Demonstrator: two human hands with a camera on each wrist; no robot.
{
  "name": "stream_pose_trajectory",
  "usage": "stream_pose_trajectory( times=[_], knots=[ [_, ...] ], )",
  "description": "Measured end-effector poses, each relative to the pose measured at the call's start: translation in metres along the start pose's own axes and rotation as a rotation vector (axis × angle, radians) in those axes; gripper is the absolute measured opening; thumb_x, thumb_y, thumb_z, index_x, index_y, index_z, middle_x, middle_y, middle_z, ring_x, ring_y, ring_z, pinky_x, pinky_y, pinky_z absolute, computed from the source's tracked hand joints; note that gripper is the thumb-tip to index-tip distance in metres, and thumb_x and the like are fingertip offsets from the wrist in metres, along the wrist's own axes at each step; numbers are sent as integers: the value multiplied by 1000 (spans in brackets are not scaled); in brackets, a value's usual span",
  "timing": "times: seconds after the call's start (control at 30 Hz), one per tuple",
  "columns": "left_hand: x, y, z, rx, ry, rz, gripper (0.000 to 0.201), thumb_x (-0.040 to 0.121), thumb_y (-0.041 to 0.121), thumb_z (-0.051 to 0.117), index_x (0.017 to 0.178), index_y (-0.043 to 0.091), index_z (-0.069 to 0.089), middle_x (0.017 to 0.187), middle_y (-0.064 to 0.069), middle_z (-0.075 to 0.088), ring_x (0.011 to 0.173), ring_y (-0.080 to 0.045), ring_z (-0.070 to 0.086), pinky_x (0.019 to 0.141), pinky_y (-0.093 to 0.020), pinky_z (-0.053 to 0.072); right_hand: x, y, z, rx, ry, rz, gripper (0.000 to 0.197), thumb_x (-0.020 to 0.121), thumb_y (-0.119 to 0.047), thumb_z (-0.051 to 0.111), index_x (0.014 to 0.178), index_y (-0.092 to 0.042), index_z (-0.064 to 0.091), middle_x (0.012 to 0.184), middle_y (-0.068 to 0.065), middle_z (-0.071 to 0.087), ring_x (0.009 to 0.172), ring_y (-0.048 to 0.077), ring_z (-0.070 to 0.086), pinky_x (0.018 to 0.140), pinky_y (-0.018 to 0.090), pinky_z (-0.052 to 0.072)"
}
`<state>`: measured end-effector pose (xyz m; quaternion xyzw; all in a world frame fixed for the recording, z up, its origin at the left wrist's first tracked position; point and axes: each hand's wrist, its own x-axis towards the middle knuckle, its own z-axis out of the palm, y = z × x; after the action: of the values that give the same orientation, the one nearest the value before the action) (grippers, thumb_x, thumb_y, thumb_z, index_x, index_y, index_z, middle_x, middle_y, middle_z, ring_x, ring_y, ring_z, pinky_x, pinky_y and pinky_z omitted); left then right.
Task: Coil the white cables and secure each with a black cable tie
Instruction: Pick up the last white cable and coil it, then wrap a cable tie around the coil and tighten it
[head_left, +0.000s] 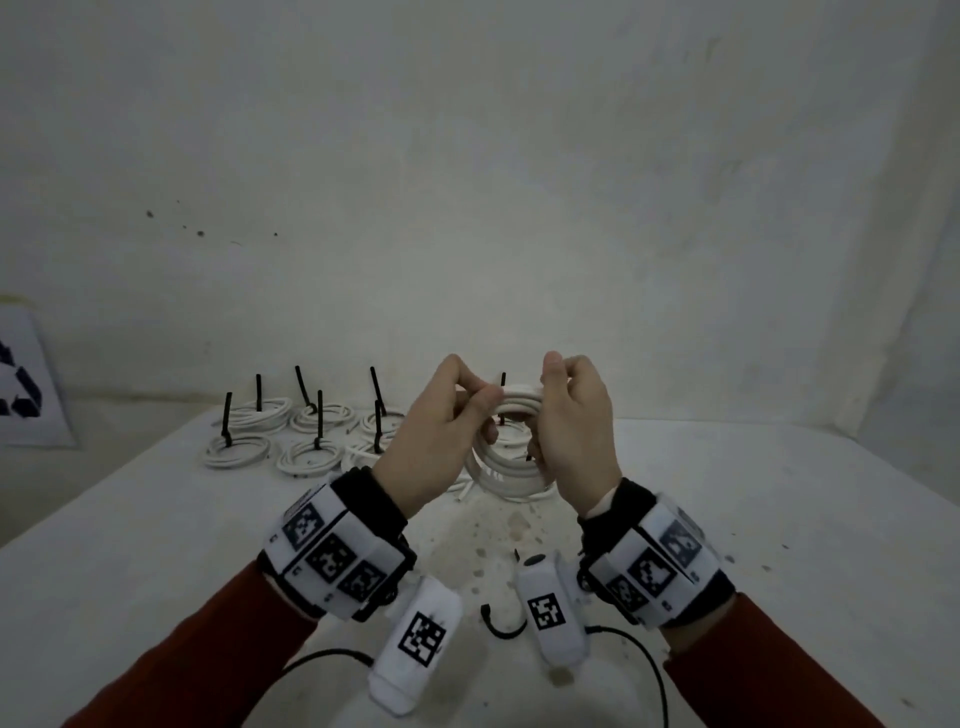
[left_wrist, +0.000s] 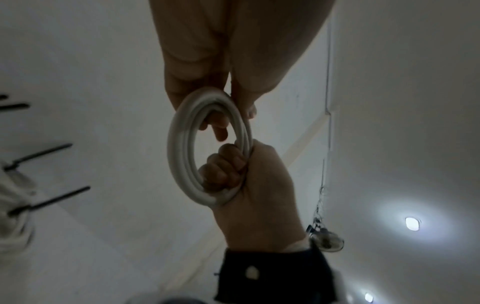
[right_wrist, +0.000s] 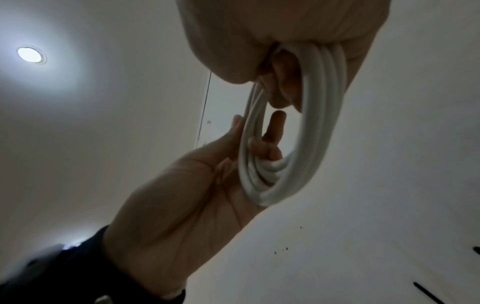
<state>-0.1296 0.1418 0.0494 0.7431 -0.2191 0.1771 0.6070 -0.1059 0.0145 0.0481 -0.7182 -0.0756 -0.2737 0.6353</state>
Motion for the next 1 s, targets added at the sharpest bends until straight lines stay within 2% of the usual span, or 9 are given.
stream_pose_trajectory(
  times=[0.1,0.2,0.33,0.5,0.6,0.73,0.83,0.9,1.0],
  knots=[
    [0,-5,6,-212,-50,-173,9,101,20,38,94,15,40,64,-3,59,53,-12,49,57,-29,42,-3,8,5,20,37,48,26,102,-36,33,81,-21,40,70,2,50,59,21,49,59,39,43],
    [1,-15,13,-284,11,-255,11,102,16,35,96,16,44,61,-2,47,48,-9,41,55,-28,40,-8,17,11,4,37,84,25,103,-34,32,84,-20,39,73,3,52,62,21,50,62,41,45],
    [-1,-34,18,-267,72,-350,18,102,13,34,88,14,47,63,-3,40,49,-11,32,48,-24,33,-8,34,14,2,-52,221,22,103,-31,33,89,-15,39,70,5,52,55,19,48,50,31,41],
    [0,-60,4,-194,158,-464,20,103,15,34,86,16,45,66,-3,40,48,-11,33,47,-23,32,-12,49,-5,-327,-422,219,19,99,-30,42,86,-15,43,80,1,54,72,17,49,68,34,43],
    [-1,-74,-10,-90,167,-485,17,103,17,34,91,12,45,71,-2,42,51,-8,38,48,-23,31,-18,50,-23,-634,-713,131,24,95,-25,53,87,-2,54,86,5,56,77,19,49,68,32,39],
    [-3,-90,-20,46,192,-454,20,101,18,36,82,17,43,74,1,43,57,-8,39,53,-21,31,-33,52,-26,-978,-1091,17,38,88,-43,63,95,-6,70,96,5,70,89,24,63,79,37,48],
    [-1,-95,-24,117,194,-413,18,101,19,38,83,16,43,73,2,44,57,-7,40,55,-22,33,-46,62,-12,-1172,-1237,0,52,80,-59,64,88,-7,71,91,7,72,87,24,62,84,43,34],
    [0,-94,-25,167,189,-382,15,101,20,38,91,11,45,69,2,43,56,-7,39,55,-24,32,-52,66,-4,-1215,-1291,-34,47,80,-54,68,83,-7,70,88,6,71,87,24,60,89,46,26],
    [3,-95,-30,173,233,-347,13,100,19,39,92,11,46,68,4,43,57,-5,41,55,-23,33,-51,66,0,-1168,-1308,-23,30,84,-41,69,78,-12,67,83,3,67,84,23,58,91,45,29]
  ],
)
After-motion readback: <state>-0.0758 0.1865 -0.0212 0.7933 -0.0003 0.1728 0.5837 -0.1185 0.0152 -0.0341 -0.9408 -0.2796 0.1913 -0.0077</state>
